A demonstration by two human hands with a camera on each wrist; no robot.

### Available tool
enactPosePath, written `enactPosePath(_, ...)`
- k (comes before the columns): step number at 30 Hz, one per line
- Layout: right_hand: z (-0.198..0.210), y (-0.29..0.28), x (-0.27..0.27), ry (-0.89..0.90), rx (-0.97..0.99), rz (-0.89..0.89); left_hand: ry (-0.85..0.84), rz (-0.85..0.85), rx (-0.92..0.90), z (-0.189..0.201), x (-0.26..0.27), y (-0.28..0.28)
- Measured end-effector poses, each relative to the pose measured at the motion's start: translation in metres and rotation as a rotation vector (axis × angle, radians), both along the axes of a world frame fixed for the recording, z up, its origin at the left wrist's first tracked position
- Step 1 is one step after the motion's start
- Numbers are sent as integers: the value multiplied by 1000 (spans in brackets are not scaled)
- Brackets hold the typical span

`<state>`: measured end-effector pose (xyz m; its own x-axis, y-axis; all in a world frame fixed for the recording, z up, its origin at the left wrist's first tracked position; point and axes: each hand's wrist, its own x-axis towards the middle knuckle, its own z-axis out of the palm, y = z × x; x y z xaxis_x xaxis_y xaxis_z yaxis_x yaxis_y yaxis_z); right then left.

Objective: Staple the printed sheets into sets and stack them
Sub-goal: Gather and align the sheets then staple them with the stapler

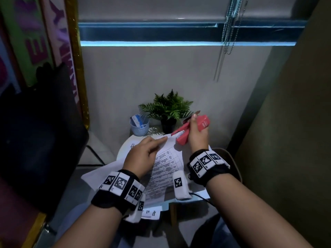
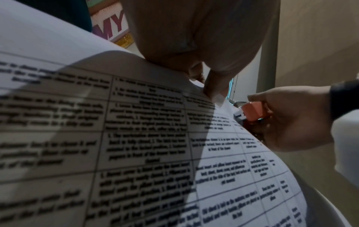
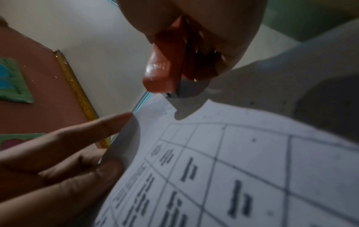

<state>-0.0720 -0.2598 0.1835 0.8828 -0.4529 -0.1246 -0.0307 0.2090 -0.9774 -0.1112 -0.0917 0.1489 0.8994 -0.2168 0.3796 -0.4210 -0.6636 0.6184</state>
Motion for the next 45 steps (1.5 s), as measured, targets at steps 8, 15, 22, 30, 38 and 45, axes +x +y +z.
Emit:
enactPosePath(8, -4, 11, 0, 65, -141, -1, -30, -46, 7, 5, -13, -3)
enactPosePath(15, -5, 12, -2, 56, -134, -75, -13, -46, -5, 6, -20, -6)
enactPosePath(22, -6, 7, 8, 16, -71, -111, 186, 62, 292, 16, -21, 2)
enactPosePath(30, 8, -33, 1, -96, 39, -152, 161, 352, 166, 12, -10, 33)
enactPosePath(38, -50, -43, -24, 66, 236, 365, 208, 276, -601, 6, 5, 28)
enactPosePath(45, -77, -42, 1, 199, 276, 473, 350, 361, -544, -24, 42, 26)
